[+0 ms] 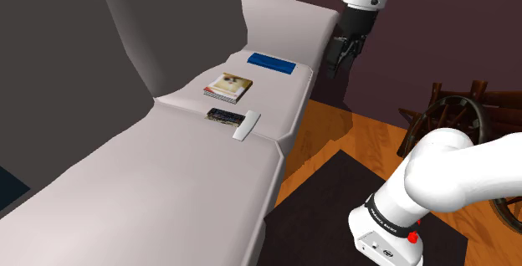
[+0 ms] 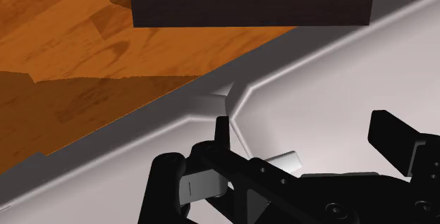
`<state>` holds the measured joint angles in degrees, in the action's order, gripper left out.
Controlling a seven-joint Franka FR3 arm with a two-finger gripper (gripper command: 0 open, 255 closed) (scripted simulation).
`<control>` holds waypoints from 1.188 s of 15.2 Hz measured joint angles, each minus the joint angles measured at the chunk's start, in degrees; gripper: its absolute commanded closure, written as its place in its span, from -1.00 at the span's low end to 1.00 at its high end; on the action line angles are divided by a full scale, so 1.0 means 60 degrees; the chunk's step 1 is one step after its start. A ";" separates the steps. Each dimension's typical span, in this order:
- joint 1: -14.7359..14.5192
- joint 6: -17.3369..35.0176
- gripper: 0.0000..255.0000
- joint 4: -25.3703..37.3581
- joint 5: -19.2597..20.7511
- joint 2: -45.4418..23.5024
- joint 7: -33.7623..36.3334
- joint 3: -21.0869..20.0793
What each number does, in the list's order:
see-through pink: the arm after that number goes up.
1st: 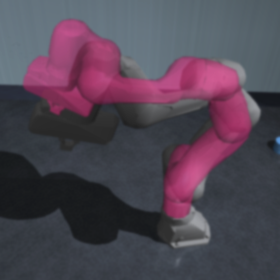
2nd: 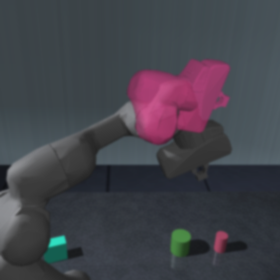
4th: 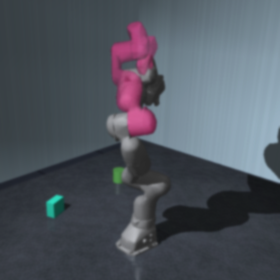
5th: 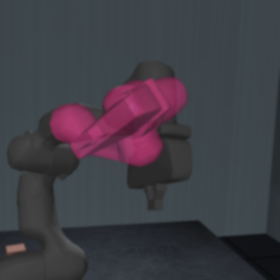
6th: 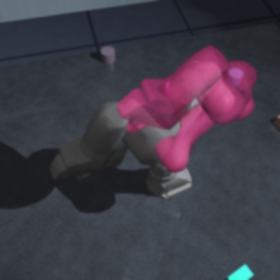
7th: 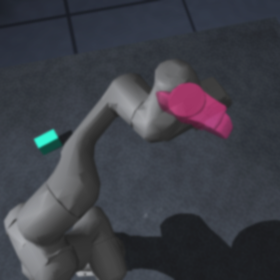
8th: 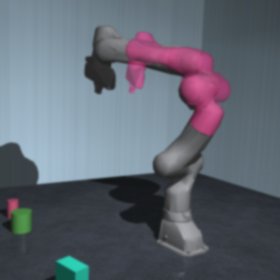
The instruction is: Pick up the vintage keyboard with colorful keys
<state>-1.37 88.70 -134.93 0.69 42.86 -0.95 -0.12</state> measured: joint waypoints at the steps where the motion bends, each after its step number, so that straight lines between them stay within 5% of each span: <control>1: 0.0000 0.0000 -1.00 0.0000 0.0000 0.0000 0.0000 0.0000; 11: -0.0224 0.2353 -1.00 0.0245 -0.0078 -0.2825 -0.1022 0.0417; 18: -0.0360 0.3717 -1.00 0.1321 -0.0335 -0.5451 -0.1954 0.0657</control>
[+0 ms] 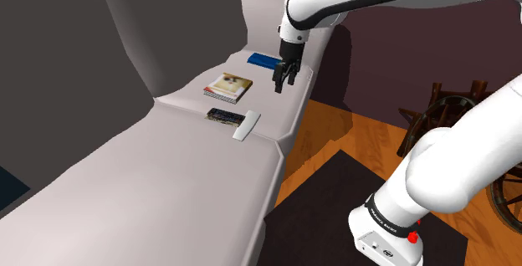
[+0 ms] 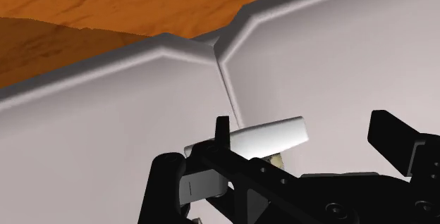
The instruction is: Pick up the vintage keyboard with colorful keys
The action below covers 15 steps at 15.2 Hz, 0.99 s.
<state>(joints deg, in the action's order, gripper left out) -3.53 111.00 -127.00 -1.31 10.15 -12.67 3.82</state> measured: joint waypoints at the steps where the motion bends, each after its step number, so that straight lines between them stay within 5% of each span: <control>1: -0.0036 0.0168 -1.00 0.0147 -0.0062 -0.0348 -0.0089 -0.0009; 15: -0.0089 0.1099 -1.00 0.4154 -0.0767 -0.5704 -0.1562 -0.0282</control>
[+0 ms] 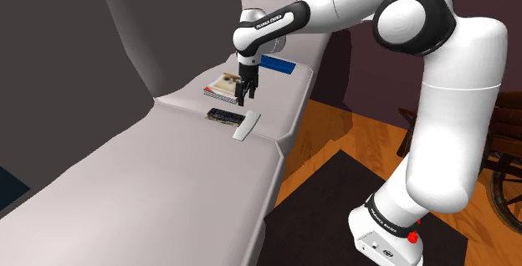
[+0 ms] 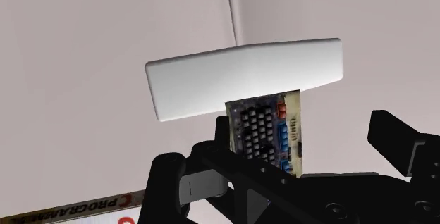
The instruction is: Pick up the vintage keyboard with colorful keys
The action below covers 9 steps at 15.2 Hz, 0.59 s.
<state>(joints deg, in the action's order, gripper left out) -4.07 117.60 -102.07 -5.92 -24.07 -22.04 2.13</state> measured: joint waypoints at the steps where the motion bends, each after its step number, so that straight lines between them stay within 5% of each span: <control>1: -0.0010 -0.0047 -1.00 0.0383 -0.0025 -0.0369 -0.0059 -0.0048; 9: 0.0031 -0.0471 -1.00 0.3429 -0.0091 -0.3189 -0.0524 -0.0299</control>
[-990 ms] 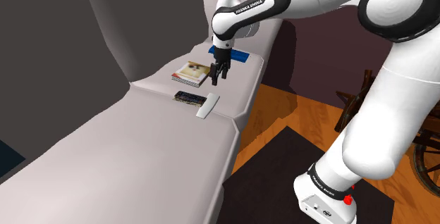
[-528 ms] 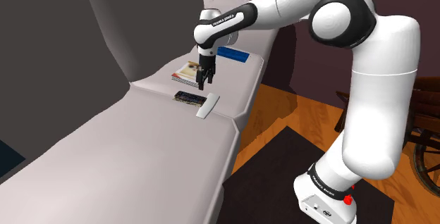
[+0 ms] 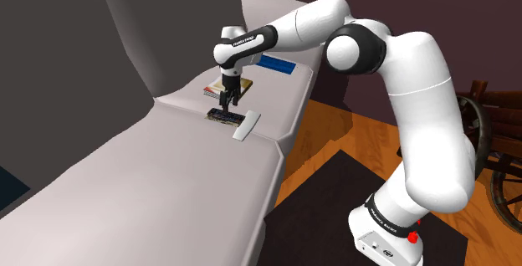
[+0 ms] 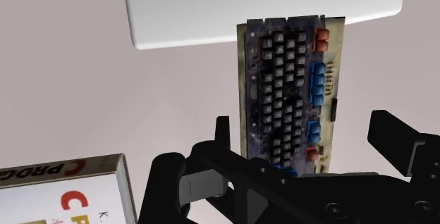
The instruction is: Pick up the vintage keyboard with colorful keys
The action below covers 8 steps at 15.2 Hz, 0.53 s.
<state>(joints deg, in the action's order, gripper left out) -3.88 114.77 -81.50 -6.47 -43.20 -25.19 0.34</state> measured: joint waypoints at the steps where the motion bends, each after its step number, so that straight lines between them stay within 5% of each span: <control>1: -0.0010 0.0070 -1.00 0.0092 -0.0004 -0.0163 -0.0002 -0.0010; 6: -0.0018 0.0470 -1.00 0.0046 -0.0022 -0.0520 -0.0042 -0.0026; 7: -0.0023 0.0512 1.00 0.0028 -0.0024 -0.0544 -0.0040 -0.0028; 8: -0.0027 0.0537 1.00 0.0017 -0.0025 -0.0554 -0.0037 -0.0029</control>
<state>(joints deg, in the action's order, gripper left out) -4.04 117.99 -81.40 -6.62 -46.53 -25.41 0.16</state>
